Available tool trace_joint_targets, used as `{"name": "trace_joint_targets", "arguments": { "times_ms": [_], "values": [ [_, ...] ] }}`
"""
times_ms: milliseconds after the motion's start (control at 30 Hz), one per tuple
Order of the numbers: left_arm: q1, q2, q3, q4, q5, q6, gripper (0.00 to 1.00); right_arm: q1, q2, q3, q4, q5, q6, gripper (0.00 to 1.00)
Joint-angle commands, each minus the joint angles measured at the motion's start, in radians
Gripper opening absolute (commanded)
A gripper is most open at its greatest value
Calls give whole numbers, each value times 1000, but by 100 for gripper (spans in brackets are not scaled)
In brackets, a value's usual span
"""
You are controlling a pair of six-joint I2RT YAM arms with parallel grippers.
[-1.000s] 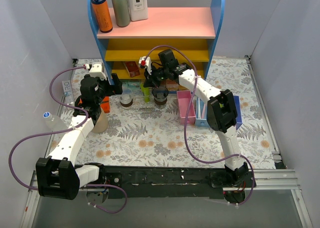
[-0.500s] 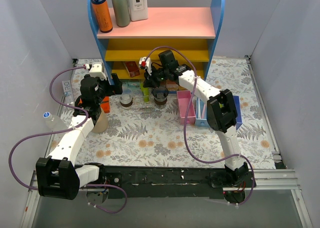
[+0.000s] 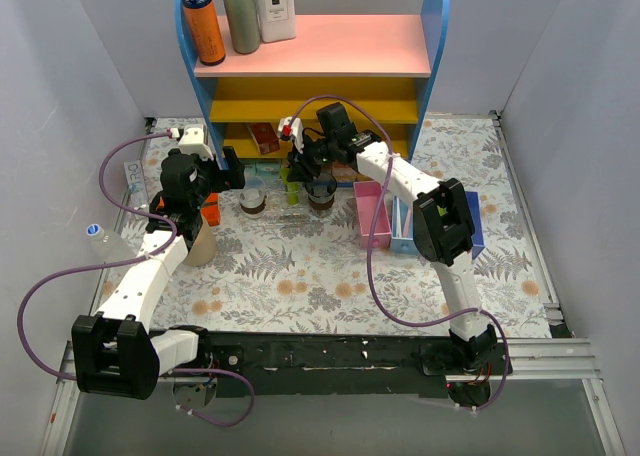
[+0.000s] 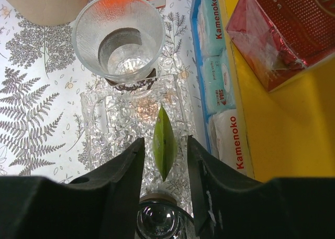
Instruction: Prepare toiletry sets of a toothbrush and toothpaste on the tray
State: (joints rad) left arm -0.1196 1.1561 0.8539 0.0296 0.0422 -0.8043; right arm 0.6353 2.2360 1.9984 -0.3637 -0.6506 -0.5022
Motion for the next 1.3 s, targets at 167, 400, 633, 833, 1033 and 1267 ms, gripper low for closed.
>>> {"name": "trace_joint_targets", "arguments": {
  "times_ms": [167,400,633,833,1033,1267],
  "values": [
    [6,-4,34,12,8,4,98,3,-53,-15,72,11,11,56],
    [6,-6,33,12,7,7,98,-3,-67,-1,78,25,13,64],
    [6,-7,31,15,12,2,98,-13,-142,-62,146,11,39,64],
    [6,-6,30,20,16,1,98,-22,-208,-104,175,-3,68,63],
    [6,-12,28,20,16,-1,98,-51,-387,-315,285,35,134,57],
    [6,-19,28,16,16,4,98,-137,-648,-617,382,83,267,55]
  ]
}}
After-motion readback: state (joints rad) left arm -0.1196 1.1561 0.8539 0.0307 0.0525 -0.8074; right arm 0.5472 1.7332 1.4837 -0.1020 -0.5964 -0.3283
